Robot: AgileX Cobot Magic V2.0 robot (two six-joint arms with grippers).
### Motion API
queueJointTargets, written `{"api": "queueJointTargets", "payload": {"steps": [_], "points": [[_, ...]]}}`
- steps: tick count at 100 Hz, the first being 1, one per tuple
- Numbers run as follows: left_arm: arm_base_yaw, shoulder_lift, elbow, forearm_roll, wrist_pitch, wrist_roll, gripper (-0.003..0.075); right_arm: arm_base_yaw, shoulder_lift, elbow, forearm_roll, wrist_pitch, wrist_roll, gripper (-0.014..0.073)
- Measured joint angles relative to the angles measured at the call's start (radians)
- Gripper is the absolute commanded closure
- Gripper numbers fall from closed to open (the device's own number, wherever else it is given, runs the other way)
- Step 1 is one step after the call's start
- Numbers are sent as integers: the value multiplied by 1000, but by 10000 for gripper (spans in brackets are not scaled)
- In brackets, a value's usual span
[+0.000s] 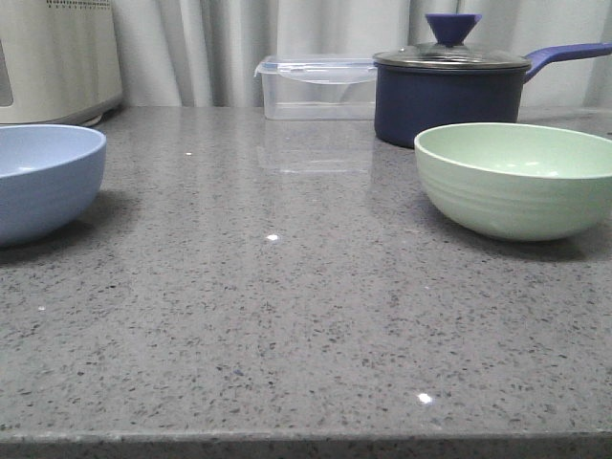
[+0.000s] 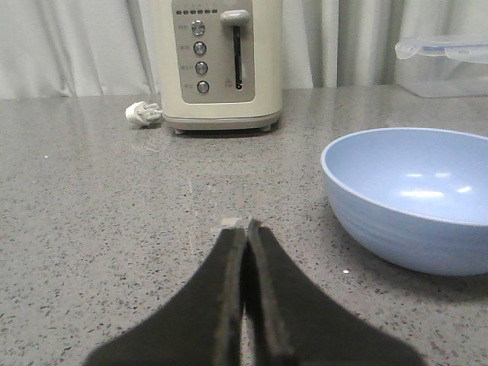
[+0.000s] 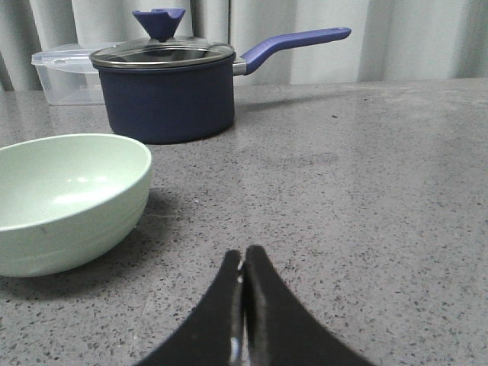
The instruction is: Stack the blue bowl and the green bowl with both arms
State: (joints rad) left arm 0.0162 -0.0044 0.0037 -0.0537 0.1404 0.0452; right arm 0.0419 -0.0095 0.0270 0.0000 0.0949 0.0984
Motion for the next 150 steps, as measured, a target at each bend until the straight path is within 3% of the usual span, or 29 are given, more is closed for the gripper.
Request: {"api": "queueJointTargets", "payload": {"steps": [77, 111, 128, 150], "points": [[0, 0, 0, 0, 0, 0, 741, 0, 0, 0, 0, 2, 0, 674], [0, 0, 0, 0, -91, 0, 741, 0, 0, 0, 22, -7, 0, 674], [0, 4, -61, 0, 12, 0, 741, 0, 11, -31, 62, 65, 0, 673], [0, 148, -257, -2, 133, 0, 741, 0, 150, -208, 68, 229, 0, 673]]}}
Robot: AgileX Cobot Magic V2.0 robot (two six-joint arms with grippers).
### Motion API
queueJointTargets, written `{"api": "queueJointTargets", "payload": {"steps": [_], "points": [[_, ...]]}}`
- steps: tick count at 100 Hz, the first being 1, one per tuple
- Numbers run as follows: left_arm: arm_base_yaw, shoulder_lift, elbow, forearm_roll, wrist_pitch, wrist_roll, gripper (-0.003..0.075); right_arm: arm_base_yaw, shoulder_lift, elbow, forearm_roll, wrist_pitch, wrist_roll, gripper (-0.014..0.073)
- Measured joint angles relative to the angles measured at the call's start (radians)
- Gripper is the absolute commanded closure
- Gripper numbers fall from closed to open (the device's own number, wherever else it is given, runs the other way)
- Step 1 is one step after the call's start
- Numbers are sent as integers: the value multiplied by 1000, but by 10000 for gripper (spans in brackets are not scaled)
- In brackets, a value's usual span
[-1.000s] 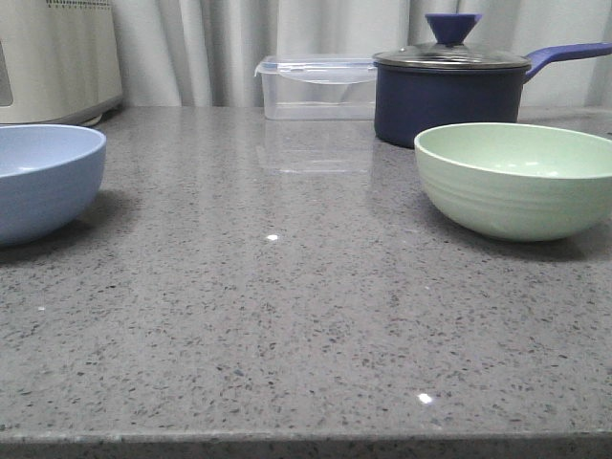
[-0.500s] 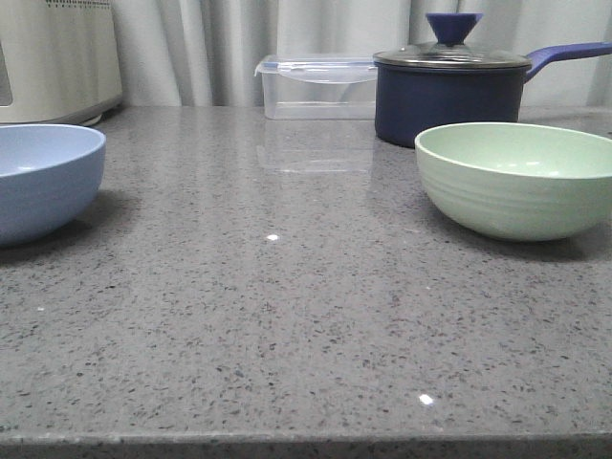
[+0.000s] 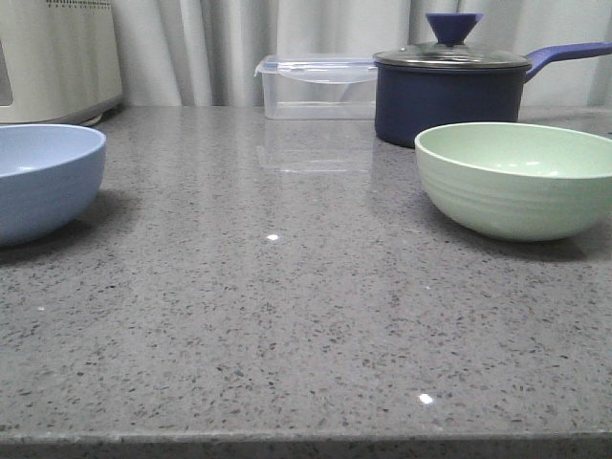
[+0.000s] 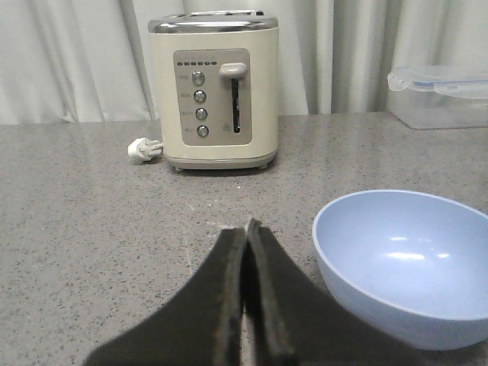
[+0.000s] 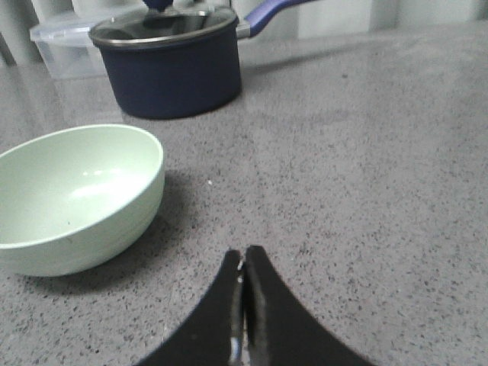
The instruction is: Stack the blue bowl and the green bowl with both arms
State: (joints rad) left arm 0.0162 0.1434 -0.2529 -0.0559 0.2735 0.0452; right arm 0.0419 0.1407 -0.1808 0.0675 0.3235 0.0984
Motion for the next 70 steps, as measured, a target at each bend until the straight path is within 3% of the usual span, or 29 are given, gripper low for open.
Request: {"api": "queueJointTargets", "payload": {"steps": [34, 44, 56, 65, 70], "points": [[0, 265, -220, 0, 50, 0, 740, 0, 313, -242, 0, 187, 1, 666], [0, 324, -242, 2, 64, 0, 724, 0, 389, -295, 0, 227, 1, 571], [0, 365, -252, 2, 71, 0, 587, 0, 449, -339, 0, 250, 1, 342], [0, 375, -252, 2, 66, 1, 435, 0, 466, -351, 0, 255, 1, 237], [0, 375, -252, 2, 54, 1, 370, 0, 468, -353, 0, 255, 1, 220]]}}
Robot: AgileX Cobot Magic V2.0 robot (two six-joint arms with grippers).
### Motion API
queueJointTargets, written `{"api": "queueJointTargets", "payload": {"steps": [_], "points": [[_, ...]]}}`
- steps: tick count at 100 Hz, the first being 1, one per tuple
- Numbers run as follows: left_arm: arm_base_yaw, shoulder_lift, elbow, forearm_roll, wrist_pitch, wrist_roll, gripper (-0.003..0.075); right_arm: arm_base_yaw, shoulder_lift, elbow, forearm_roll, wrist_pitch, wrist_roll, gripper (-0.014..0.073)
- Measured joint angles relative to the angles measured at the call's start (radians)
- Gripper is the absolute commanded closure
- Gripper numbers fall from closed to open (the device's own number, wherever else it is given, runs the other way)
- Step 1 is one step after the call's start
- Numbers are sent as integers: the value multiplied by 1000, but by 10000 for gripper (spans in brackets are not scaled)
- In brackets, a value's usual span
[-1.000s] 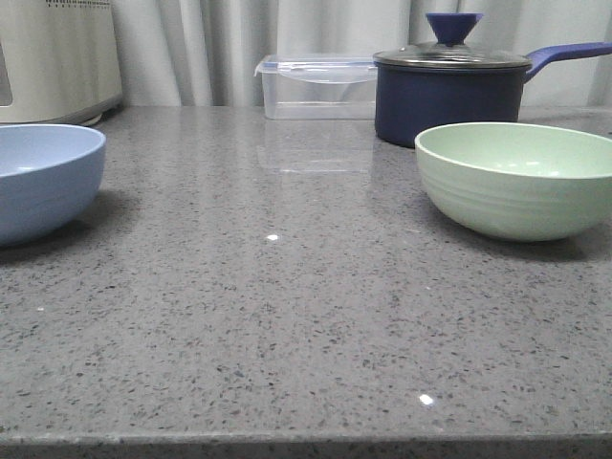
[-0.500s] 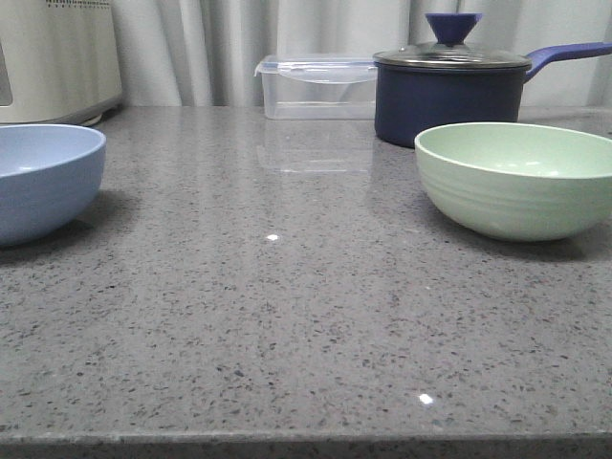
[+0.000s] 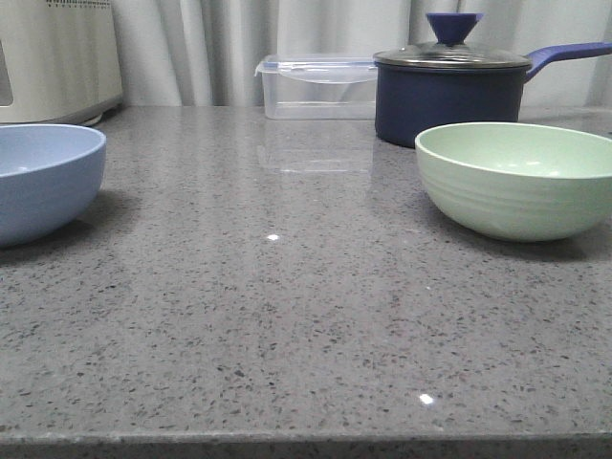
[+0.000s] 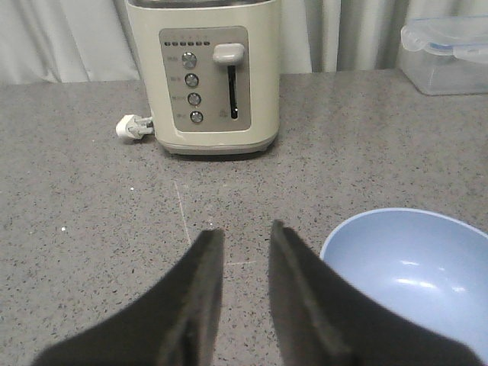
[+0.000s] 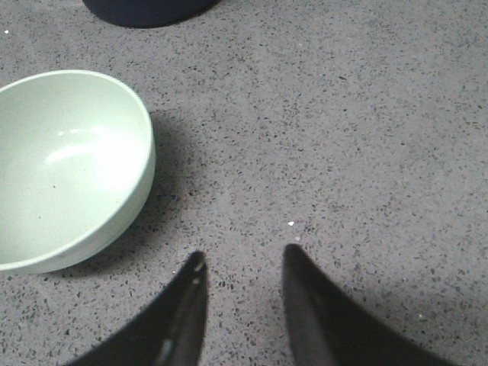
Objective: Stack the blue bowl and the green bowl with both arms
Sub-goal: 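Lower the right gripper onto the pale green bowl rim and grasp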
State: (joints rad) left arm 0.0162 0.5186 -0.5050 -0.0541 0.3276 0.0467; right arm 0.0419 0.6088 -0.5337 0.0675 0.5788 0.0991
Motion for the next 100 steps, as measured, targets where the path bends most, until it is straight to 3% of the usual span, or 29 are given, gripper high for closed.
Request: {"api": "queueJointTargets", "payload": {"steps": [6, 43, 100], "points": [[0, 0, 0, 0, -10, 1, 335, 0, 2, 0, 0, 0, 0, 225], [0, 0, 0, 0, -16, 2, 335, 0, 44, -72, 25, 25, 2, 225], [0, 0, 0, 0, -18, 6, 335, 46, 515, -482, 133, 308, -62, 225]]}}
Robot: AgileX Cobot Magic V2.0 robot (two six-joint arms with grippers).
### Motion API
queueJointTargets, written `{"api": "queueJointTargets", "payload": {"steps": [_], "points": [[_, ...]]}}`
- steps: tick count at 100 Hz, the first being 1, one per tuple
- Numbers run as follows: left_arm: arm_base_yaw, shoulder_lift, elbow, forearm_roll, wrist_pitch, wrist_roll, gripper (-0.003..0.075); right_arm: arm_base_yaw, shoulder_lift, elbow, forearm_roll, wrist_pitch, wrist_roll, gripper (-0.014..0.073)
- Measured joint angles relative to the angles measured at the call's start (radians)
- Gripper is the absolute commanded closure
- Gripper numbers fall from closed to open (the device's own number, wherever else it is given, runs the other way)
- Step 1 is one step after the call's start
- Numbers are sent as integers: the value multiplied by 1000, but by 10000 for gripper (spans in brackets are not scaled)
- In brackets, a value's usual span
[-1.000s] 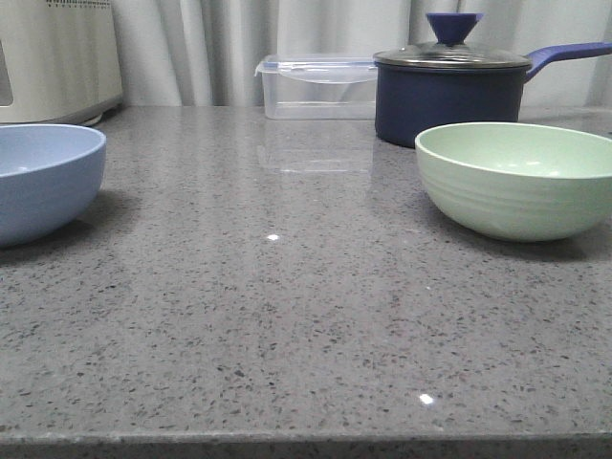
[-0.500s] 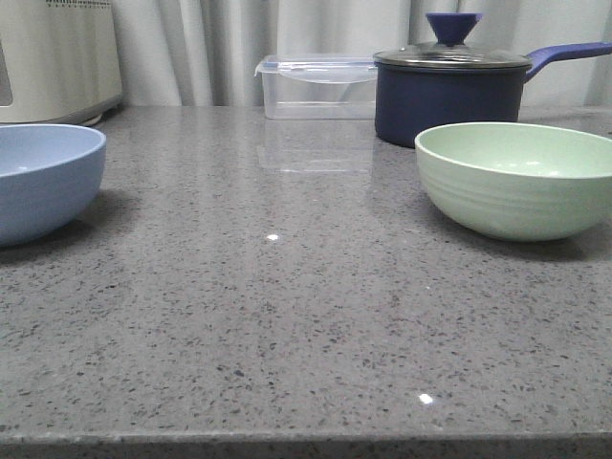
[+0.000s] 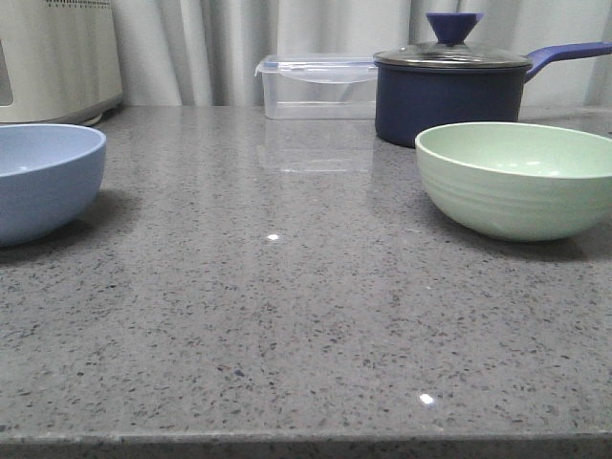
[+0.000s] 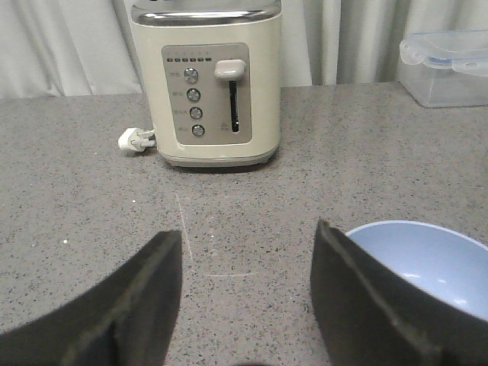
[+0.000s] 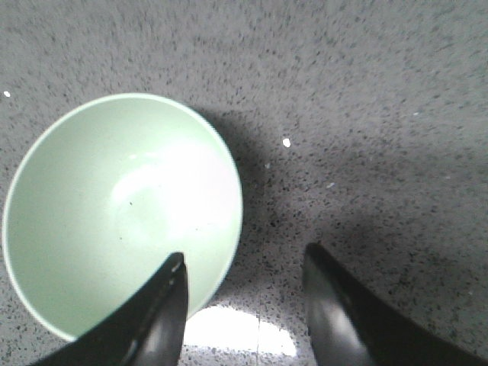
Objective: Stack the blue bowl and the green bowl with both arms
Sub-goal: 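Lower the right gripper onto the pale green bowl rim and grasp, then slide the green bowl with the right gripper toward the blue bowl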
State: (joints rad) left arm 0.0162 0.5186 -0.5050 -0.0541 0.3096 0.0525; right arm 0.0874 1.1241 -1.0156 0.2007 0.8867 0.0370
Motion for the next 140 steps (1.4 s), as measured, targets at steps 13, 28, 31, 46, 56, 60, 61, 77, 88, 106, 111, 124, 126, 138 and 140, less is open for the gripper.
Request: {"api": "queueJointTargets", "payload": {"steps": [13, 28, 31, 46, 56, 60, 61, 77, 88, 106, 111, 124, 126, 138, 140], "points": [[0, 0, 0, 0, 0, 0, 335, 25, 129, -73, 0, 46, -2, 225], [0, 0, 0, 0, 0, 0, 335, 46, 245, -121, 1, 59, -2, 225], [0, 0, 0, 0, -1, 0, 335, 46, 264, -128, 1, 59, -4, 225], [0, 0, 0, 0, -1, 0, 335, 46, 340, -135, 1, 61, -8, 225], [0, 0, 0, 0, -1, 0, 335, 46, 365, -135, 1, 61, -7, 225], [0, 0, 0, 0, -1, 0, 335, 46, 369, -135, 1, 61, -7, 225], [0, 0, 0, 0, -1, 0, 335, 46, 369, -135, 1, 61, -7, 226], [0, 0, 0, 0, -1, 0, 335, 46, 370, -135, 1, 60, -7, 393], [0, 0, 0, 0, -1, 0, 335, 46, 370, -135, 1, 60, -7, 559], [0, 0, 0, 0, -2, 0, 335, 46, 371, -135, 0, 58, -8, 669], [0, 0, 0, 0, -2, 0, 335, 46, 371, -135, 0, 58, -8, 671], [0, 0, 0, 0, -2, 0, 335, 46, 373, -141, 0, 62, -8, 671], [0, 0, 0, 0, -2, 0, 335, 48, 373, -144, 0, 64, -8, 671], [0, 0, 0, 0, -2, 0, 335, 75, 375, -181, -2, 75, -8, 671], [0, 0, 0, 0, -2, 0, 335, 82, 375, -189, -2, 74, -8, 671]]}}
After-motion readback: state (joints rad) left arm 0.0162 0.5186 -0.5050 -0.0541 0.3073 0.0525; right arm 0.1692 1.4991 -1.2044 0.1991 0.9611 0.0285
